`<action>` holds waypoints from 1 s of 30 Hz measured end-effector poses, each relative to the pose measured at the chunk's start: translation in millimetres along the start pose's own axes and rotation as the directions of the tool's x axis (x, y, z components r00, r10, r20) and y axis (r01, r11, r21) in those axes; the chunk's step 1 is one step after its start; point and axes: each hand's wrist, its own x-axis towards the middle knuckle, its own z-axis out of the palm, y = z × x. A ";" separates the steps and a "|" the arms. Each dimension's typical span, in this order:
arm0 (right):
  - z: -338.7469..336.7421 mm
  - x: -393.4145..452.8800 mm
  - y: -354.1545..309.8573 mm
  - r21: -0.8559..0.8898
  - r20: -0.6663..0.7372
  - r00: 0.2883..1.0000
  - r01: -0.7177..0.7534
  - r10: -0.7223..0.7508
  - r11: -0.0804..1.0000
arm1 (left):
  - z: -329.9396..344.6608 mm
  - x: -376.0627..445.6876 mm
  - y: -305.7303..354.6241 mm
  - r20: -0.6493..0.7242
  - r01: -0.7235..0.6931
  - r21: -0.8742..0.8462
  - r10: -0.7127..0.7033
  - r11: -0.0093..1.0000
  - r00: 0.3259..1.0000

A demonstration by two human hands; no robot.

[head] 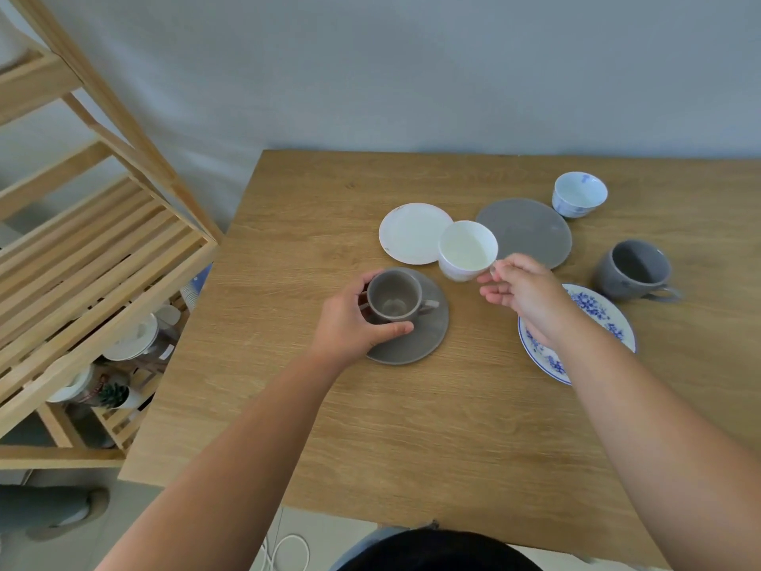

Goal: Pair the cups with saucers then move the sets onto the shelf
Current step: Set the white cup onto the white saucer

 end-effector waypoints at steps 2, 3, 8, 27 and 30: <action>7.7 11.7 -10.1 -0.009 0.026 0.999 0.019 -0.019 1.000 | -0.1 0.2 0.5 0.007 0.012 -0.007 -0.012 1.000 1.000; 12.5 18.1 -15.3 -0.019 0.036 0.999 0.025 -0.024 0.999 | -0.1 0.3 0.8 0.008 0.015 -0.007 -0.015 1.000 1.000; 35.2 49.5 -32.7 -0.102 0.064 0.998 0.003 0.003 0.995 | -0.1 0.8 -1.0 0.014 0.019 -0.022 -0.019 1.000 1.000; 52.5 75.9 -36.5 -0.214 0.096 0.995 -0.019 0.040 0.977 | -2.2 2.8 -2.5 0.041 0.003 -0.019 -0.002 1.000 0.999; 53.4 77.7 -35.2 -0.220 0.101 0.994 -0.017 0.040 0.975 | -2.3 2.8 -1.8 0.047 -0.006 -0.019 0.007 1.000 0.999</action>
